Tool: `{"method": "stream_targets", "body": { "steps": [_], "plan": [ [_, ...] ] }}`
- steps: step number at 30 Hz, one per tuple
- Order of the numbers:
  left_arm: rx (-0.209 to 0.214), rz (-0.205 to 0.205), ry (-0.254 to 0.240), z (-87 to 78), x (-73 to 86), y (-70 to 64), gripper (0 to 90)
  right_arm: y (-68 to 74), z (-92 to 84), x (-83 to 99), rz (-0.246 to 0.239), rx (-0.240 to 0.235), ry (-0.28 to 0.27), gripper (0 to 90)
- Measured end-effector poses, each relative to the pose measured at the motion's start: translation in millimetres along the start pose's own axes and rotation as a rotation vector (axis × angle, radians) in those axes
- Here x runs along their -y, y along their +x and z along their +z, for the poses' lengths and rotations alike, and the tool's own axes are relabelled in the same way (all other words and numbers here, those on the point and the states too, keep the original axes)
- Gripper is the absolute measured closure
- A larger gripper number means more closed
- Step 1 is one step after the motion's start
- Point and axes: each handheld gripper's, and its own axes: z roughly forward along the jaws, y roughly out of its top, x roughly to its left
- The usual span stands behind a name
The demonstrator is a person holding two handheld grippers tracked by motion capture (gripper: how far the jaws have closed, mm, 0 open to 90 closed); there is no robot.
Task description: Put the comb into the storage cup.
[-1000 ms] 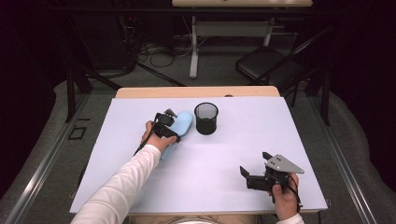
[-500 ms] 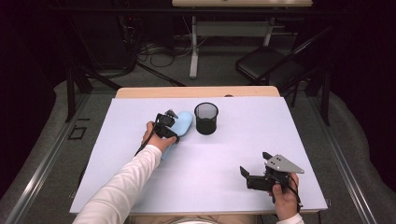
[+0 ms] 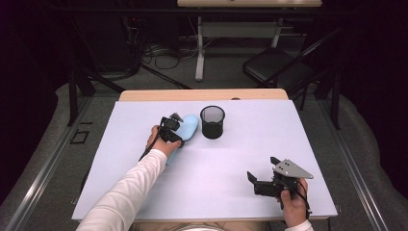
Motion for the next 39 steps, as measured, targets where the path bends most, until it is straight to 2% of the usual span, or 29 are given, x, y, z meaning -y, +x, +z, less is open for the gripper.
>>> {"method": "stream_targets", "body": {
  "steps": [8, 17, 27, 39],
  "plan": [
    [-0.021, 0.021, -0.001, 0.3, 0.3, -2.1, 60.9, -0.3, 0.1, 0.1, 0.000, -0.001, 0.000, 1.8],
    [-0.031, -0.014, -0.003, 0.0, 1.6, -4.7, 60.9, -1.5, 0.3, 0.5, 0.003, 0.002, -0.006, 1.8],
    [-0.046, -0.025, -0.006, 0.5, 2.1, -7.5, 60.4, -2.1, 0.1, 0.6, 0.005, 0.002, -0.002, 1.8],
    [-0.052, -0.005, 0.002, 0.2, 1.9, -8.8, 65.7, -3.6, 0.0, 0.9, 0.017, 0.004, -0.001, 1.9]
  ]
}}
